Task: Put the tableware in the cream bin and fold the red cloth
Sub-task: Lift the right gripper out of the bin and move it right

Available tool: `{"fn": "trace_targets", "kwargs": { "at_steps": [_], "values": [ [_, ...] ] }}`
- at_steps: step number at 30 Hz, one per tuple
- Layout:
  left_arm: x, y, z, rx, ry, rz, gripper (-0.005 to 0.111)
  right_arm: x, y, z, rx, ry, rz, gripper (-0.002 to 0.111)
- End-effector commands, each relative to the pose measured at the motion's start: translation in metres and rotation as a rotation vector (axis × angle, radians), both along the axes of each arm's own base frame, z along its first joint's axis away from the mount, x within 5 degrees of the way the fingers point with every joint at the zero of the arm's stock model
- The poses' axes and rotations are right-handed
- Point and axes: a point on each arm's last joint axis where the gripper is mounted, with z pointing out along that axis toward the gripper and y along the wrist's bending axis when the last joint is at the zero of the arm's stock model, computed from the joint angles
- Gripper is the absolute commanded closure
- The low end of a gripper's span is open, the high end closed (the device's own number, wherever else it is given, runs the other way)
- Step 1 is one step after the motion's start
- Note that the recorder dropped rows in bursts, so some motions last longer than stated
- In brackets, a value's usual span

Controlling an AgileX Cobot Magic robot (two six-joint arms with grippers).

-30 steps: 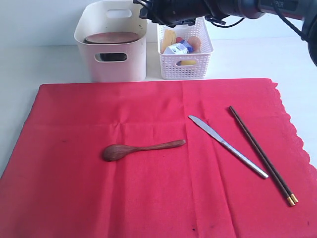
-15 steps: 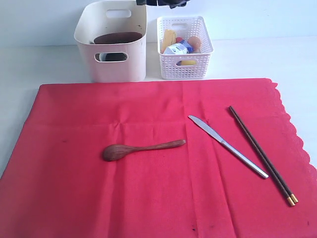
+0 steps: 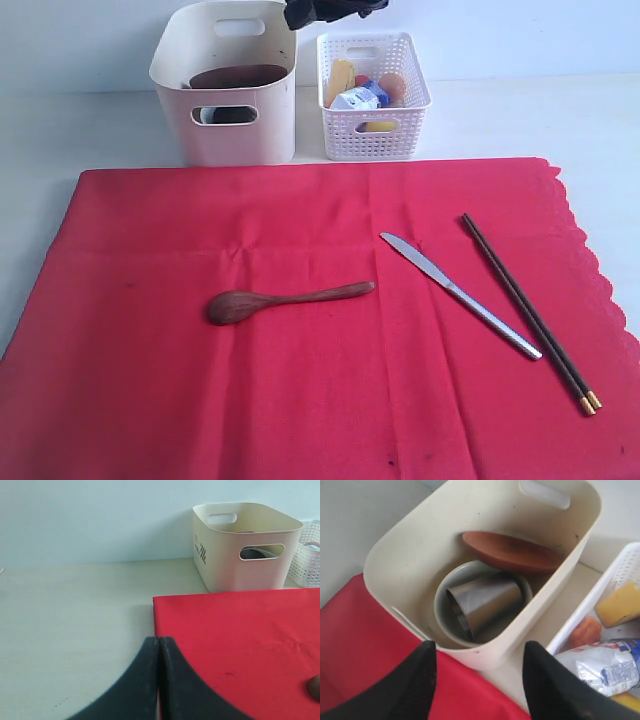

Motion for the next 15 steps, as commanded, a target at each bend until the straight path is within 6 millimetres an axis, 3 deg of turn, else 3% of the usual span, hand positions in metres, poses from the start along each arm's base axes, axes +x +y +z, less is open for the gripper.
{"fn": "trace_targets", "kwargs": {
  "at_steps": [1, 6, 15],
  "values": [
    [-0.0004, -0.0001, 0.0008, -0.013, -0.008, 0.001, 0.106, -0.0033, -0.0029, 0.0026, -0.023, 0.024, 0.025, 0.067],
    [-0.0004, -0.0001, 0.0008, -0.013, -0.008, 0.001, 0.106, -0.0054, -0.0031, 0.0014, -0.032, 0.046, 0.038, 0.086],
    [-0.0004, -0.0001, 0.0008, -0.013, -0.008, 0.001, 0.106, -0.0129, -0.0064, 0.0023, -0.044, 0.055, 0.060, 0.106]
  ]
}}
